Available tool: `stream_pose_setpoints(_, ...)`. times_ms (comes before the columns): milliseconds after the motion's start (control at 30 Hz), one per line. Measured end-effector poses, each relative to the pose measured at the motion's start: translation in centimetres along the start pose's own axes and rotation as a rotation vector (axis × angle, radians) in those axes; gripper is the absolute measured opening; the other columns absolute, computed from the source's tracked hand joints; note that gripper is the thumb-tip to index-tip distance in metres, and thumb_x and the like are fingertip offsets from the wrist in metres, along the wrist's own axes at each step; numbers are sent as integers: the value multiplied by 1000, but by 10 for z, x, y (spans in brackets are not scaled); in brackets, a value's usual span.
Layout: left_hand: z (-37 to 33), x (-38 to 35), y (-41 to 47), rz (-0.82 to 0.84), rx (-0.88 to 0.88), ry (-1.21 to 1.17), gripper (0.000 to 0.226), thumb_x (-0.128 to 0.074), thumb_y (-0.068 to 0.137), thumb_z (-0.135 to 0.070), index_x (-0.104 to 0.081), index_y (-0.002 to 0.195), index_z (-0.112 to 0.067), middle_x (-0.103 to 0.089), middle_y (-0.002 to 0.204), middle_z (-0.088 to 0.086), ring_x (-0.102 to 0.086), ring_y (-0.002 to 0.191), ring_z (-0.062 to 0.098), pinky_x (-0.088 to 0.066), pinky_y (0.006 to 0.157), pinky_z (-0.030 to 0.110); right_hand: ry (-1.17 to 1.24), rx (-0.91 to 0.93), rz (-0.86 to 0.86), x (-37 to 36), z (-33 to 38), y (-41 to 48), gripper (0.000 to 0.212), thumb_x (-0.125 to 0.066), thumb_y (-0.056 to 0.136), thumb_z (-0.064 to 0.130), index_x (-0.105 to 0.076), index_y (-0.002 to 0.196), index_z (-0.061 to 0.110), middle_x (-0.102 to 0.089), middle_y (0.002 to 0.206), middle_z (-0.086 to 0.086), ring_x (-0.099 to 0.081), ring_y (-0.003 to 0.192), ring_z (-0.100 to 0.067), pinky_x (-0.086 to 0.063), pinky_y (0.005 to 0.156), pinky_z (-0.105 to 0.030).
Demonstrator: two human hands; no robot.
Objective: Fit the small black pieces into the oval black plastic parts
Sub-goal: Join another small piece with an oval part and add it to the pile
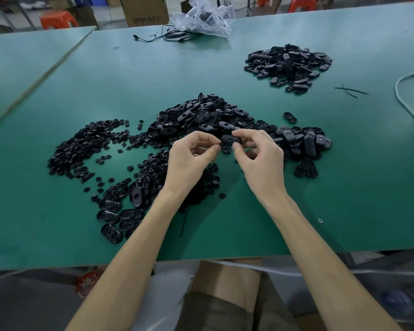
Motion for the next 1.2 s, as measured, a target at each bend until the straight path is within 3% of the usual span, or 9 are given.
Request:
stream_pose_setpoints(167, 0, -1, -1, 4, -4, 30, 7, -78, 91, -7, -76, 96, -11, -77, 89, 4, -71, 81, 31, -60, 78, 48, -24, 25, 38, -1, 0, -1, 26, -72, 93, 5, -77, 110, 24, -69, 105, 14, -63, 88, 3, -49, 75, -12)
stream_pose_setpoints(333, 2, -3, -2, 4, -27, 114, 7, -80, 89, -10, -77, 93, -15, -74, 81, -4, -64, 70, 7, -55, 69, 27, -42, 40, 93, -1, 1, -2, 27, -72, 93, 4, -77, 109, 25, -71, 104, 12, -65, 90, 1, -47, 77, -9)
stream_pose_setpoints(433, 4, -4, -3, -11, -33, 135, 9, -80, 88, -11, -74, 92, -16, -74, 82, -5, -64, 71, 7, -51, 67, 19, -46, 49, 114, -1, 2, -2, 27, -71, 93, 3, -77, 109, 23, -71, 104, 11, -65, 91, 0, -48, 78, -10)
stream_pose_setpoints(700, 4, -5, -2, -3, -78, 138, 14, -79, 89, -8, -69, 96, -15, -72, 87, -7, -65, 77, 5, -51, 72, 18, -63, 39, 131, 0, 1, -2, 26, -70, 94, 3, -77, 110, 22, -71, 105, 9, -63, 92, 5, -45, 78, -6)
stream_pose_setpoints(833, 4, -5, -2, -13, -81, 140, 13, -79, 90, -10, -69, 96, -16, -72, 88, -9, -67, 77, 12, -53, 71, 22, -53, 34, 142, 0, 1, -2, 26, -71, 94, 4, -77, 110, 23, -72, 104, 10, -63, 91, 4, -46, 77, -7)
stream_pose_setpoints(933, 5, -3, -2, -33, -78, 140, 13, -80, 89, -13, -69, 94, -18, -72, 85, -12, -67, 76, 7, -52, 69, 19, -31, 25, 150, -1, 2, -2, 26, -71, 93, 4, -76, 109, 25, -73, 105, 10, -65, 91, 1, -48, 79, -10)
stream_pose_setpoints(1200, 7, -1, -1, -60, -66, 174, 14, -82, 89, -22, -69, 94, -25, -71, 87, -17, -67, 80, 6, -52, 70, 24, 66, -22, 187, 1, 3, -3, 23, -72, 94, 4, -77, 110, 21, -76, 104, 9, -72, 95, -9, -58, 91, -30)
Point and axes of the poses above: each hand's wrist, its own y-axis towards the middle knuckle, its own x-axis out of the back of the hand, z = x × y, the point moved 1 cm from there along y, towards the middle knuckle
